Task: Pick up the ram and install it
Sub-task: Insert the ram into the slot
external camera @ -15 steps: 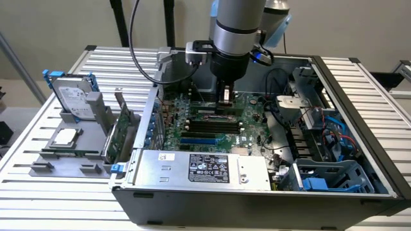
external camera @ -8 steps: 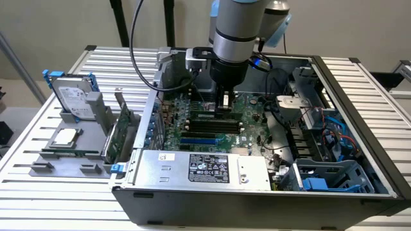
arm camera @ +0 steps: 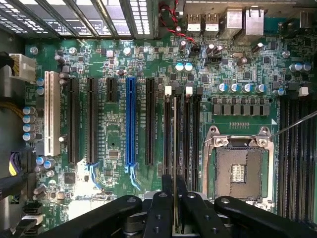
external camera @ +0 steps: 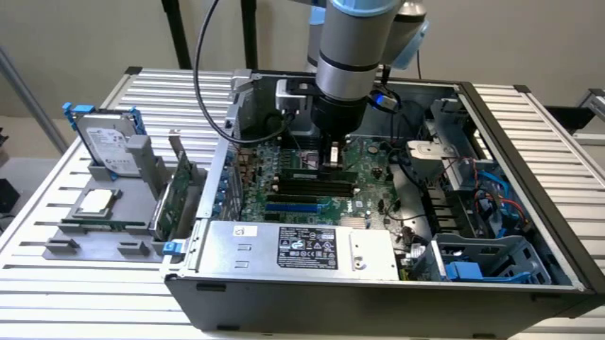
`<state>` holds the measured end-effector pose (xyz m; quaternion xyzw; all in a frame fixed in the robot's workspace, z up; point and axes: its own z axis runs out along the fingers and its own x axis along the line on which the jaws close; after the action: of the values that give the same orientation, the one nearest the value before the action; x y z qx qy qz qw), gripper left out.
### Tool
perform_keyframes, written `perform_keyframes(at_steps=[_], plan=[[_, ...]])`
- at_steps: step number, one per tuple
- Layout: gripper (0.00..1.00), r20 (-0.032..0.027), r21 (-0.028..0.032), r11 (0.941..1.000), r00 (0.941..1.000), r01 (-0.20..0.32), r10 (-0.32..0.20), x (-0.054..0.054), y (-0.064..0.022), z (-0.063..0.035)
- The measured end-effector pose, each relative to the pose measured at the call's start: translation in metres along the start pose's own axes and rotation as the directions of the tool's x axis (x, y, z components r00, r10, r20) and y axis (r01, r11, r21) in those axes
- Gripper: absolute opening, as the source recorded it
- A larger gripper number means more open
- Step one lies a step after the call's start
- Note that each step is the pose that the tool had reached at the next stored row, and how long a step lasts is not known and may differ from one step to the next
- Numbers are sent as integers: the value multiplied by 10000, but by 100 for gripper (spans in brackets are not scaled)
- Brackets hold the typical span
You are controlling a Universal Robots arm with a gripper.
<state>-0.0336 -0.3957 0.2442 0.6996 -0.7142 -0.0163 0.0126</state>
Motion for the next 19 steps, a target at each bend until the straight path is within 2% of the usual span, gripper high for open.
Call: perform_keyframes(at_steps=[4,13,19], plan=[[0,-2,0,10000,10000,-1,1,18,-2,43],[0,-60,4,10000,10000,-2,2,27,17,119],[0,-156,30,10000,9999,-5,6,28,31,163]])
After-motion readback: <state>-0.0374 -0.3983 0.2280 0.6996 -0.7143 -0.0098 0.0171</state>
